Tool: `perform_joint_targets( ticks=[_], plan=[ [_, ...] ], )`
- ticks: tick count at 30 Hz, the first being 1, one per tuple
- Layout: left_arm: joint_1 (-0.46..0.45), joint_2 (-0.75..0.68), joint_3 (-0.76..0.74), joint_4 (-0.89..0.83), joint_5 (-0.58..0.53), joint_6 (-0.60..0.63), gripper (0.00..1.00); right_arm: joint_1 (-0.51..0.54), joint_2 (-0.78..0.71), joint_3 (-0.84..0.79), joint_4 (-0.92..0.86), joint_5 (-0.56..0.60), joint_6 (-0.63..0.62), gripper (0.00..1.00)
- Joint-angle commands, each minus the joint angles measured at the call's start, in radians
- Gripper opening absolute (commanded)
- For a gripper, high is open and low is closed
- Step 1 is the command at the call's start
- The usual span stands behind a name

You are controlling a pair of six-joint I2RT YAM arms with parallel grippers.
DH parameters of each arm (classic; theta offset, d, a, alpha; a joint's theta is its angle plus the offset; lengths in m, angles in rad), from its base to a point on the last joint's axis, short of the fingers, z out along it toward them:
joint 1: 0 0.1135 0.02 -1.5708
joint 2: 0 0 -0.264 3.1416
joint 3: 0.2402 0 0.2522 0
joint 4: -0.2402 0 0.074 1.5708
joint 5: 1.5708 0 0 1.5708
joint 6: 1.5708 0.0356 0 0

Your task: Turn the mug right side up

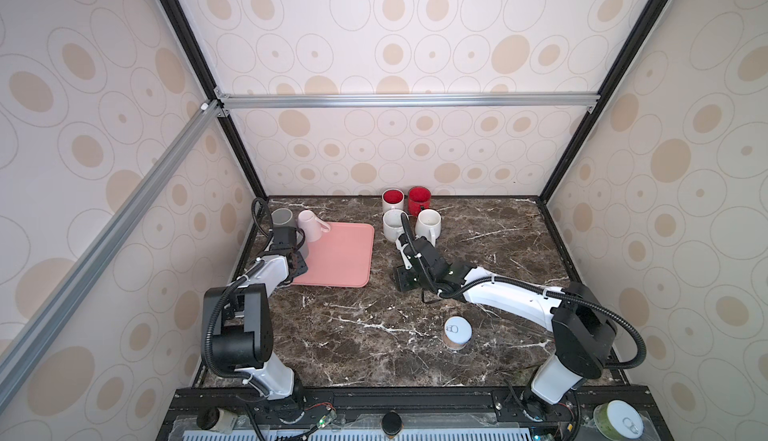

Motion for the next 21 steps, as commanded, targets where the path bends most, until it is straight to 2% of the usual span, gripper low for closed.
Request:
perform_joint_targets(
  ticks=[1, 7, 16, 21],
  plan=[
    [0.006, 0.040, 0.046, 0.031, -0.052, -0.029, 0.53, 0.003, -0.013, 0.027, -0.020, 0.015, -0.024, 0.48],
    [0.004, 0.119, 0.032, 0.059, -0.103, -0.030, 0.46, 0.003, -0.006, 0.037, -0.011, 0.027, -0.036, 0.48],
    [0.005, 0.048, -0.028, 0.099, -0.120, -0.020, 0.16, 0.004, -0.003, 0.018, -0.028, 0.042, -0.036, 0.48],
    [0.005, 0.012, -0.040, 0.099, -0.101, -0.022, 0.04, 0.003, 0.007, 0.026, -0.034, 0.040, -0.036, 0.48]
  ],
)
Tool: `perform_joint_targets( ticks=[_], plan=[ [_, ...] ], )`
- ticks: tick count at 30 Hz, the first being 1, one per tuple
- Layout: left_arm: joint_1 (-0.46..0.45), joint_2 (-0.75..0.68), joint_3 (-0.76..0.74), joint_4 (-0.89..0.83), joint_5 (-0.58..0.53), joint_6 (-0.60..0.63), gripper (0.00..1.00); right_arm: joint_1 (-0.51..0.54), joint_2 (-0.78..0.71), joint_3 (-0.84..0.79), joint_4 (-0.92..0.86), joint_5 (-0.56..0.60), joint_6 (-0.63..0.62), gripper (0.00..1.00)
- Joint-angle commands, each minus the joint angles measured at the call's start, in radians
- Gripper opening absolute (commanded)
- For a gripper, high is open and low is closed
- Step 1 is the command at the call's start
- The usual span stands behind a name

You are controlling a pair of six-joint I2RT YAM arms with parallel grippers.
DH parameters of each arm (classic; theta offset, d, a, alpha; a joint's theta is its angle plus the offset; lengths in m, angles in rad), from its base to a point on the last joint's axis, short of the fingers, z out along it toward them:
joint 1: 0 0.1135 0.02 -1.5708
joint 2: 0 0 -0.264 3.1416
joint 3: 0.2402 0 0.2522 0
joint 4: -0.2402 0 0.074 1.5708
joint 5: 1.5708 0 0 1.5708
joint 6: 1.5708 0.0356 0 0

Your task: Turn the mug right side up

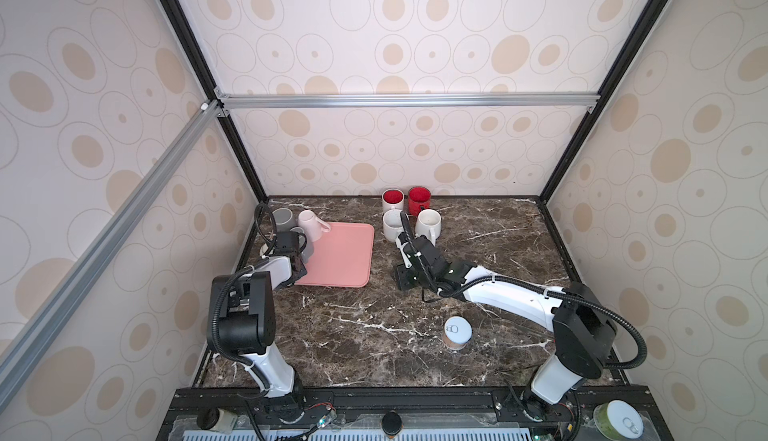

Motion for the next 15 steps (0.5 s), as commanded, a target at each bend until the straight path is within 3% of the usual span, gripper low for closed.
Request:
perform_joint_targets(
  ticks=[1, 15],
  plan=[
    [-0.001, -0.065, 0.000, 0.026, -0.021, -0.001, 0.02, 0.004, 0.008, 0.014, -0.023, 0.013, -0.014, 0.48],
    [-0.001, -0.369, -0.155, 0.054, 0.124, -0.019, 0.00, 0.004, 0.002, 0.004, -0.029, -0.006, -0.017, 0.47]
  ],
)
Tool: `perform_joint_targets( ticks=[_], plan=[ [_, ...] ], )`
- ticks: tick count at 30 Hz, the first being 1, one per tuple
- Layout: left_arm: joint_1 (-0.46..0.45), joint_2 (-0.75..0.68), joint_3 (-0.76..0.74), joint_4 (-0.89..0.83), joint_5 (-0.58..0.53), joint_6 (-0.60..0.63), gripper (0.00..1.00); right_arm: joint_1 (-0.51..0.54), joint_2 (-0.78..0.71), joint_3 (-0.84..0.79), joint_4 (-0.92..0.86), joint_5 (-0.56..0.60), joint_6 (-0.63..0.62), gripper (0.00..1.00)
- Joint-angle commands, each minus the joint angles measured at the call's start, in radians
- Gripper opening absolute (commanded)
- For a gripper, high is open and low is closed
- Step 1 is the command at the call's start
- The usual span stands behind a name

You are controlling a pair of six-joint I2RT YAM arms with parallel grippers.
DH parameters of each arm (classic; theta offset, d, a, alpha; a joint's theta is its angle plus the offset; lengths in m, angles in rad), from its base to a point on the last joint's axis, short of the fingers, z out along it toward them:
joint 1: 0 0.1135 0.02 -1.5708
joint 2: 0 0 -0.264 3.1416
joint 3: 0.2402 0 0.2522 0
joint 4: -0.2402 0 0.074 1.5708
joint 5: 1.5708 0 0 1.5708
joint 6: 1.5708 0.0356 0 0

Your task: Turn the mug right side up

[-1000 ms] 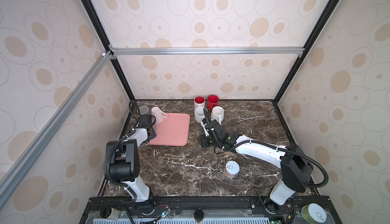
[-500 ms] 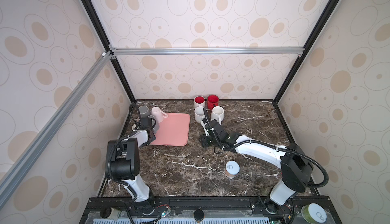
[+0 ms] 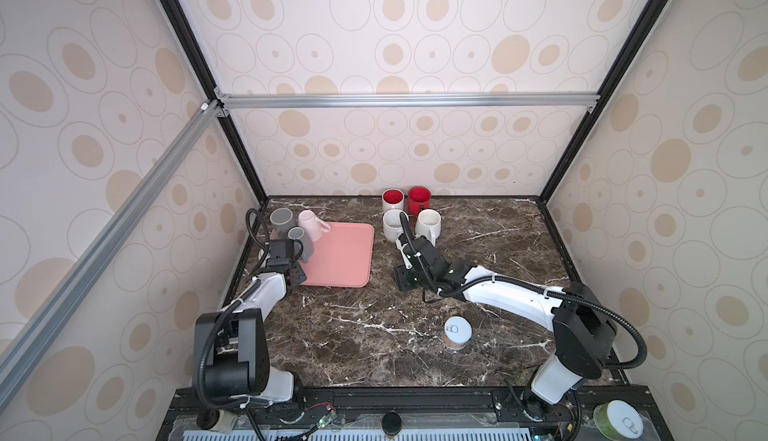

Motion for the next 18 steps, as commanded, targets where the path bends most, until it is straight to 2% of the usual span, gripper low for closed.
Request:
perform_joint_targets(
  ticks=[1, 9, 15, 18],
  plan=[
    [-0.001, -0.093, 0.001, 0.073, 0.029, -0.005, 0.00, 0.004, 0.004, 0.008, -0.010, -0.002, -0.016, 0.47],
    [-0.002, -0.251, -0.007, 0.033, 0.086, 0.028, 0.00, 0.002, 0.009, 0.017, -0.018, 0.003, 0.003, 0.47],
    [-0.009, -0.359, -0.024, 0.087, 0.260, 0.094, 0.00, -0.024, -0.002, -0.037, 0.041, -0.047, 0.082, 0.47],
    [-0.044, -0.349, -0.040, 0.127, 0.315, 0.111, 0.00, -0.044, -0.002, -0.052, 0.055, -0.074, 0.114, 0.47]
  ],
)
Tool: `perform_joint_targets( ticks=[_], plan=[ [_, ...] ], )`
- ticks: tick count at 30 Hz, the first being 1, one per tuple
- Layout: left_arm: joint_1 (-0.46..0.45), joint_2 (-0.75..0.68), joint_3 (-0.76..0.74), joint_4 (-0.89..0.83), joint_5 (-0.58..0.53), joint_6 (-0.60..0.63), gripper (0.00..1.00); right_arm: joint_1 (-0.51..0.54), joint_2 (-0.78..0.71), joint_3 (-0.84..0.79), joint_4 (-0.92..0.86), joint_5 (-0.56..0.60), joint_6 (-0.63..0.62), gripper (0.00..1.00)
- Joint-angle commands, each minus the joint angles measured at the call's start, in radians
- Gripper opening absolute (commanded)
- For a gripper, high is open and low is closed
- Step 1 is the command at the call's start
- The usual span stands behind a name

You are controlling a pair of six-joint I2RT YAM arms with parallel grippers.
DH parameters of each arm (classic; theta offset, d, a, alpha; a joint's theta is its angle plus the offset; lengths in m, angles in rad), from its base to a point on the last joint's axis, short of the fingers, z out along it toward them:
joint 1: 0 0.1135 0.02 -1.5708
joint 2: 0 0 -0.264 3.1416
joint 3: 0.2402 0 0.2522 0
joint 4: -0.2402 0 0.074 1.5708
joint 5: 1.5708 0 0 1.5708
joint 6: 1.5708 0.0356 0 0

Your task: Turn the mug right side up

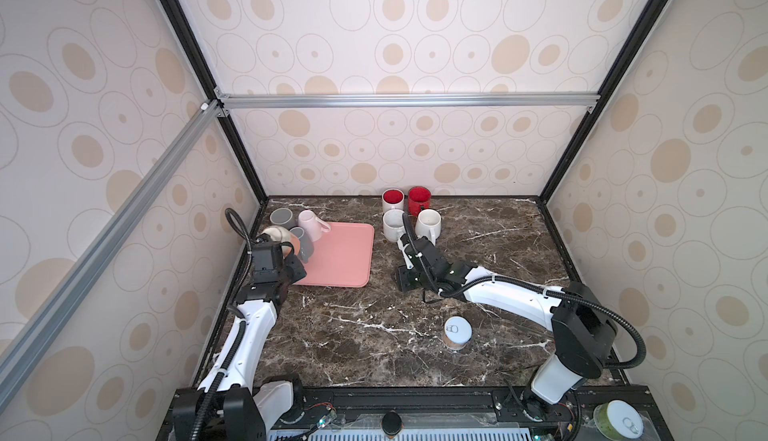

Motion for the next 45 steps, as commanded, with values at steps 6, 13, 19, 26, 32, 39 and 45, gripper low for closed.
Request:
perform_joint_targets(
  ticks=[6, 13, 19, 26, 32, 39, 45],
  plan=[
    [-0.225, 0.106, -0.014, 0.200, 0.081, 0.140, 0.00, -0.032, -0.016, -0.028, 0.015, -0.033, 0.066, 0.47],
    [-0.292, 0.297, -0.055, 0.421, 0.214, 0.163, 0.00, -0.034, -0.035, -0.044, -0.009, -0.021, 0.072, 0.47],
    [-0.309, 0.426, -0.036, 0.432, 0.134, 0.231, 0.00, -0.034, -0.053, -0.069, -0.010, -0.002, 0.083, 0.47],
    [-0.324, 0.473, -0.017, 0.389, 0.057, 0.250, 0.23, -0.035, -0.038, -0.070, -0.007, -0.002, 0.085, 0.47],
    [-0.326, 0.414, 0.003, 0.313, -0.019, 0.263, 0.54, -0.034, -0.020, -0.055, -0.012, -0.002, 0.071, 0.47],
    [-0.326, 0.413, 0.045, 0.250, -0.039, 0.282, 0.60, -0.034, -0.013, -0.044, -0.023, 0.003, 0.059, 0.47],
    [-0.326, 0.488, 0.089, 0.220, -0.027, 0.273, 0.61, -0.034, -0.016, -0.043, -0.031, 0.005, 0.059, 0.47]
  ],
)
